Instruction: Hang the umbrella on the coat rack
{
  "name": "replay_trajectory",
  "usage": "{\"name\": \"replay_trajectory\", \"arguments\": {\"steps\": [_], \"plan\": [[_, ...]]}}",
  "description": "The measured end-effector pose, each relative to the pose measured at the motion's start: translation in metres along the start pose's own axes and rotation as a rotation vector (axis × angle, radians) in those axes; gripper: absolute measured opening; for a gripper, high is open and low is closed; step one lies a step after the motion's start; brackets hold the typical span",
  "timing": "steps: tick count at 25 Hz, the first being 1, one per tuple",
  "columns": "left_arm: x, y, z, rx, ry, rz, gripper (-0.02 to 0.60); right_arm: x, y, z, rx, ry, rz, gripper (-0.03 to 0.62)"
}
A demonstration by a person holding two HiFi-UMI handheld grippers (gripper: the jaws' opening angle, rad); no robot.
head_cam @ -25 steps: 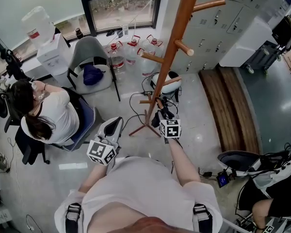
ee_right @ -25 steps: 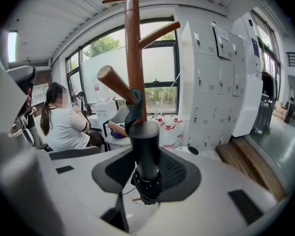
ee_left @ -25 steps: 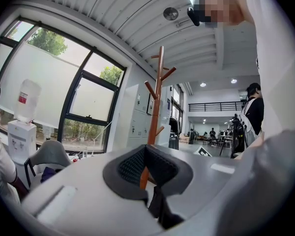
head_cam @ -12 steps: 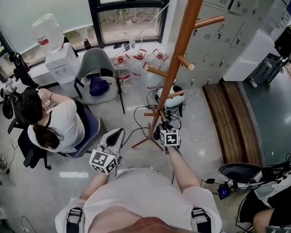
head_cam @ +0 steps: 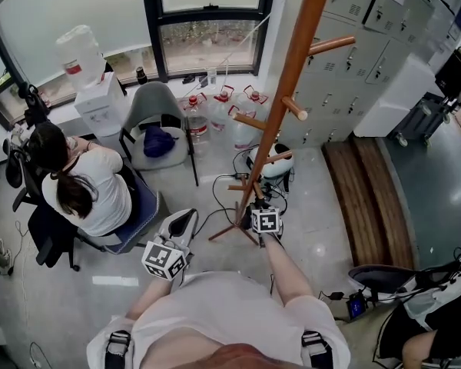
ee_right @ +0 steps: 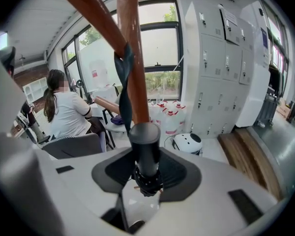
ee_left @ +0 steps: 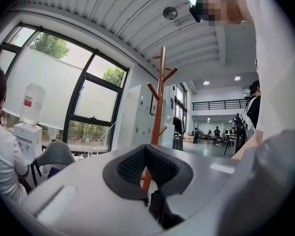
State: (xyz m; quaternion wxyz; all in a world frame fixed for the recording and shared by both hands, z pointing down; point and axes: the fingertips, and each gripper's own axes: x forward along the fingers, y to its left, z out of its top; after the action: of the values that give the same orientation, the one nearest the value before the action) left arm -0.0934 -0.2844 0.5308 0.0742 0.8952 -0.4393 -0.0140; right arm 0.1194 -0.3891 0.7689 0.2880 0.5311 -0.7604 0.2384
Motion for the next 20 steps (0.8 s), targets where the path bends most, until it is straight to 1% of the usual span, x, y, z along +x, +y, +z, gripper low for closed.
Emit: {"name": "replay_trajectory", "arguments": {"steps": [8, 12, 13, 14, 15, 20], "plan": [[0.002, -0.002, 0.001, 0.002, 0.003, -0.001, 0.009, 0.016, -0.003, 0.005, -0.034, 0.028, 0.013, 0.153], [0.003, -0.002, 0.000, -0.001, 0.000, -0.002, 0.010, 0.018, -0.002, 0.007, -0.065, 0.017, 0.001, 0.161], [0.003, -0.003, 0.000, -0.001, -0.001, -0.003, 0.009, 0.017, -0.001, 0.008, -0.069, 0.010, 0.005, 0.198], [0.004, -0.003, 0.001, -0.001, -0.001, -0.005, 0.009, 0.016, 0.000, 0.008, -0.066, 0.002, 0.007, 0.262], [0.005, -0.004, 0.001, 0.000, 0.000, -0.006, 0.009, 0.013, 0.000, 0.009, -0.058, -0.009, 0.005, 0.281], [0.010, -0.010, 0.000, -0.001, 0.000, -0.020, 0.009, -0.013, -0.004, 0.012, -0.012, -0.064, -0.007, 0.296]]}}
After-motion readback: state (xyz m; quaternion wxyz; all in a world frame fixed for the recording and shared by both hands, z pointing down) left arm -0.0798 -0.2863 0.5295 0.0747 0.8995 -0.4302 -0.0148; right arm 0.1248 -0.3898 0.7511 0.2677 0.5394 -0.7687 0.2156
